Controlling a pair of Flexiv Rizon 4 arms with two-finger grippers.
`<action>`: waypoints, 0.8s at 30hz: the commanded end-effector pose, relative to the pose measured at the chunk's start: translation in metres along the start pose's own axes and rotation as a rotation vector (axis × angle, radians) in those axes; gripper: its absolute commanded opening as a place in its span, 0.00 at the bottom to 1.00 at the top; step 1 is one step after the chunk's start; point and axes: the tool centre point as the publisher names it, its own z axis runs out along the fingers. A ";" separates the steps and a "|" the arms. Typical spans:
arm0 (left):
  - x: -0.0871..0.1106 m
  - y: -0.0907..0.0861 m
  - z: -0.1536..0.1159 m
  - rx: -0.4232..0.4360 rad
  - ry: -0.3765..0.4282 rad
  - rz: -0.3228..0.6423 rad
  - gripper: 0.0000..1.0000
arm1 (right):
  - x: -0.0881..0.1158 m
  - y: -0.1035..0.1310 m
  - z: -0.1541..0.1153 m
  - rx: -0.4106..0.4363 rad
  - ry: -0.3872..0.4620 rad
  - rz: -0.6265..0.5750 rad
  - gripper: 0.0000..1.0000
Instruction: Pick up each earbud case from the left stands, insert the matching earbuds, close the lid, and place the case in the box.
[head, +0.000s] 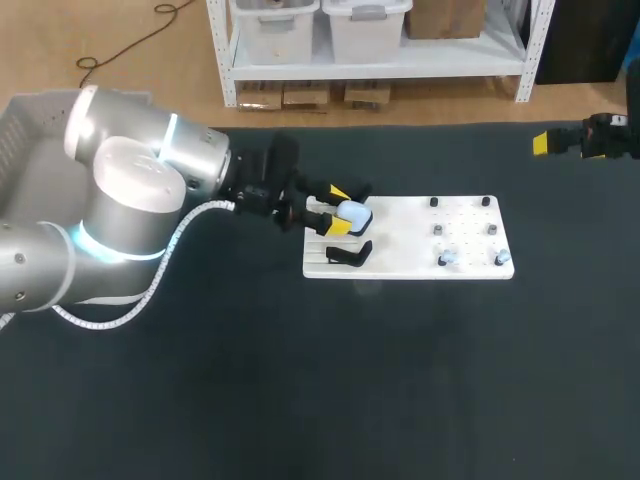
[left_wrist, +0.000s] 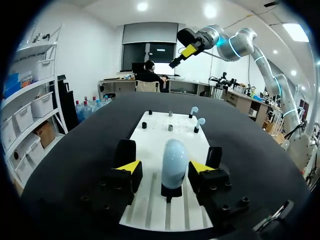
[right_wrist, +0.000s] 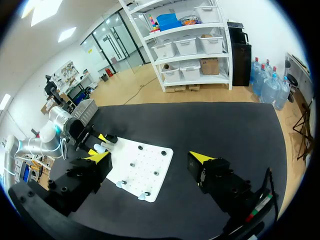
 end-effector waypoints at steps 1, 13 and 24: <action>0.003 -0.002 0.001 -0.007 -0.011 -0.003 0.60 | 0.000 0.000 0.000 -0.001 0.000 -0.001 1.00; 0.004 -0.002 0.007 0.000 -0.029 0.001 0.60 | 0.000 0.000 0.000 -0.001 0.000 -0.001 1.00; 0.004 0.000 0.012 0.005 -0.030 0.011 0.36 | 0.000 0.000 0.000 -0.001 0.000 -0.001 1.00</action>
